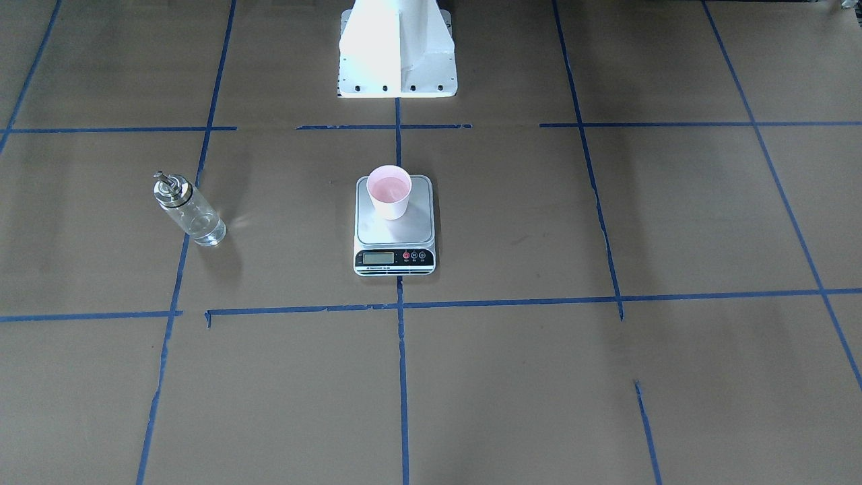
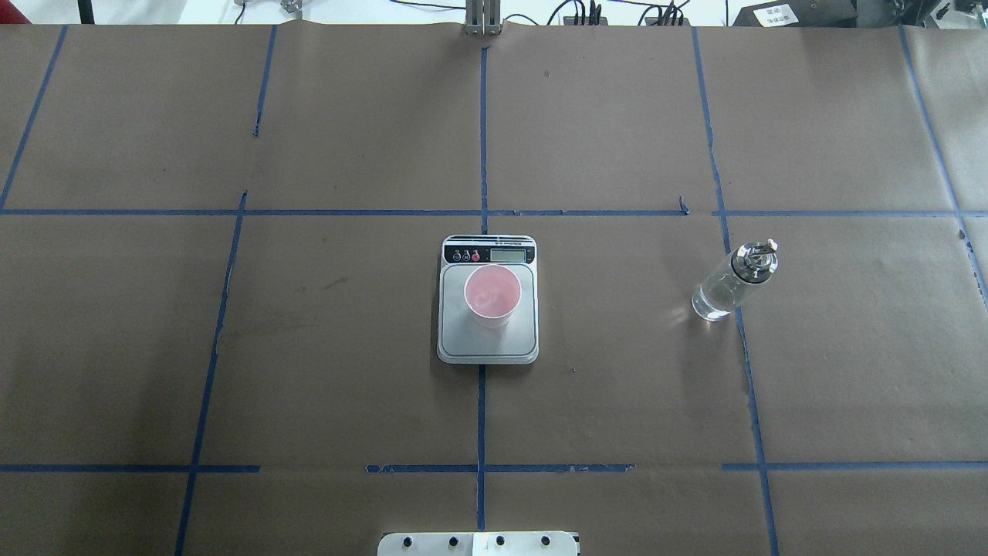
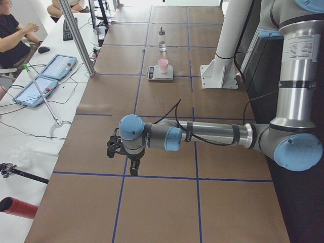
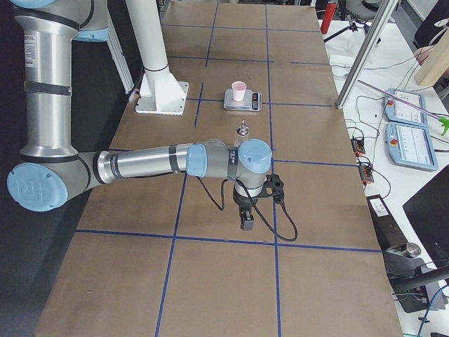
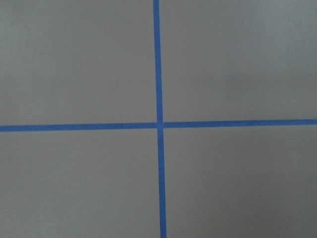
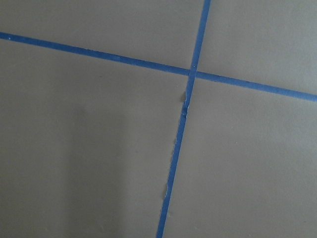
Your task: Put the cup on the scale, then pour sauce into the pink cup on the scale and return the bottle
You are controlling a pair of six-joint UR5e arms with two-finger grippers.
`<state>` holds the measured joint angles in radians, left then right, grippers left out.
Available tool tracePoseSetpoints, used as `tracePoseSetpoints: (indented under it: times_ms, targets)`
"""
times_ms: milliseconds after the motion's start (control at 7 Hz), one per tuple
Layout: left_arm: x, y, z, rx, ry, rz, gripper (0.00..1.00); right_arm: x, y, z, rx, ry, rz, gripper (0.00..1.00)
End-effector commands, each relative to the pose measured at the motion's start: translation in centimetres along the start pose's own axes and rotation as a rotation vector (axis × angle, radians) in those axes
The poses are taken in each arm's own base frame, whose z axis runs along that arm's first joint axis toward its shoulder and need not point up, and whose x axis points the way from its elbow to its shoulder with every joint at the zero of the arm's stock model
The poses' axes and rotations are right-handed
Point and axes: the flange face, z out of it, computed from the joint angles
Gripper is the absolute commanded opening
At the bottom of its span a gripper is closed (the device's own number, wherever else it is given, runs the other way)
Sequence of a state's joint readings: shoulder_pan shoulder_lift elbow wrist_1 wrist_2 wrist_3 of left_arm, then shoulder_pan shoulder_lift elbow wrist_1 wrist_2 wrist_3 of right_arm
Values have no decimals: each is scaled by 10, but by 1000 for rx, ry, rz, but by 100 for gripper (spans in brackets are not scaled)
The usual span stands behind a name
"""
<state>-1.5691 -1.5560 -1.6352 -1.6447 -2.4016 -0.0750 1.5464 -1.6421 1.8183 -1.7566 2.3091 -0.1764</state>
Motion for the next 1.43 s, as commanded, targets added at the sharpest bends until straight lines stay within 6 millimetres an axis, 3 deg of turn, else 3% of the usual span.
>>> tracePoseSetpoints:
  times_ms: [0, 286, 429, 571, 714, 1000, 1286]
  targets:
    - [13, -13, -9, 12, -3, 20, 100, -2, -1, -2, 15, 2, -11, 100]
    - [5, -11, -10, -13, -7, -19, 100, -3, -2, -3, 18, 4, -14, 100]
    - [7, -11, -14, -7, -9, 23, 100, -2, -2, -3, 17, 3, -13, 100]
    - [-3, -10, -15, -7, -29, 104, 100, -2, -2, -3, 16, 2, -13, 100]
    - [-7, -11, -31, 22, -59, 152, 100, -2, -2, -3, 16, 2, -12, 100]
    - [2, -5, -44, 53, -54, 163, 100, -1, -2, -1, 14, 1, -10, 100]
    - [-4, -8, -38, 41, -59, 159, 100, -2, -3, -1, 14, 3, -13, 100]
